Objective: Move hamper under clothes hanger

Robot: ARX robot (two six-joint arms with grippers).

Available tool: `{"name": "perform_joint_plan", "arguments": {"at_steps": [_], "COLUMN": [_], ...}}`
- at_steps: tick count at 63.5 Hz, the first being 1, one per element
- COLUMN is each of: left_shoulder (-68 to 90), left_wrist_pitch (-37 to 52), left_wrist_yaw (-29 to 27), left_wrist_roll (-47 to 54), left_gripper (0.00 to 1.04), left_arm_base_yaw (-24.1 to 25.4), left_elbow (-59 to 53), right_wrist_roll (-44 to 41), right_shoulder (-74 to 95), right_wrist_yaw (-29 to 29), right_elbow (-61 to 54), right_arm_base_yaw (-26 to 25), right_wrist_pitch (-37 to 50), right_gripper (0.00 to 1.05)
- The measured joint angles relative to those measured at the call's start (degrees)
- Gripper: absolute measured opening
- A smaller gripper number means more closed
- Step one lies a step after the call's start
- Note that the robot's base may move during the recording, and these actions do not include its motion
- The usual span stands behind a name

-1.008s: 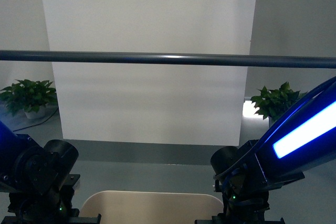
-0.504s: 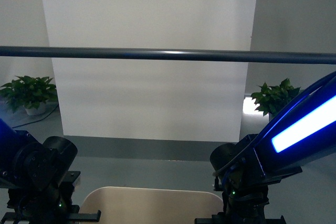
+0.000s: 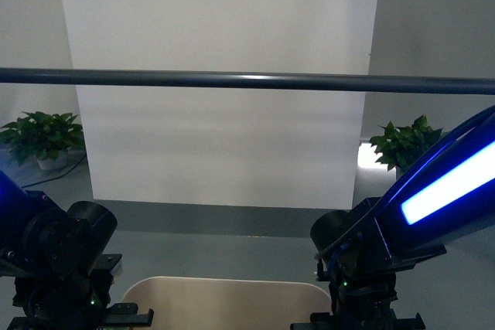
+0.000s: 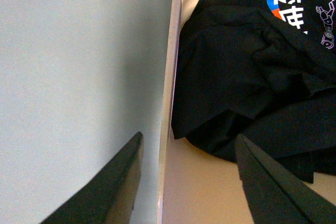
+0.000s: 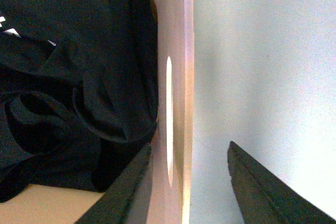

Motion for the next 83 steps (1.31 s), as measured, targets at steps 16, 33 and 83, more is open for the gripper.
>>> {"name": "perform_joint_plan", "arguments": {"at_steps": [16, 33, 83], "left_shoulder": [-0.1, -1.6, -7.6], "left_wrist_pitch": [1.4, 4.5, 8.8], "left_wrist_yaw": [0.8, -0.7, -2.4], "left_wrist_roll": [-1.8, -3.3, -2.9], "left_gripper": [0.99, 0.98, 0.98], "left_arm_base_yaw": [0.2, 0.9, 1.6], "left_elbow": [2.0, 3.5, 9.9], "right_wrist_roll": [-0.1, 0.0, 2.3], "right_shoulder": [0.0, 0.0, 0.8], "right_wrist_yaw": [1.5, 5.0, 3.0], "right_elbow": [-0.8, -3.5, 1.5], "right_arm_base_yaw": [0.0, 0.1, -3.8], "right_wrist_pitch": [3.4, 9.5, 22.1], "right_gripper": [0.9, 0.97, 0.97]}}
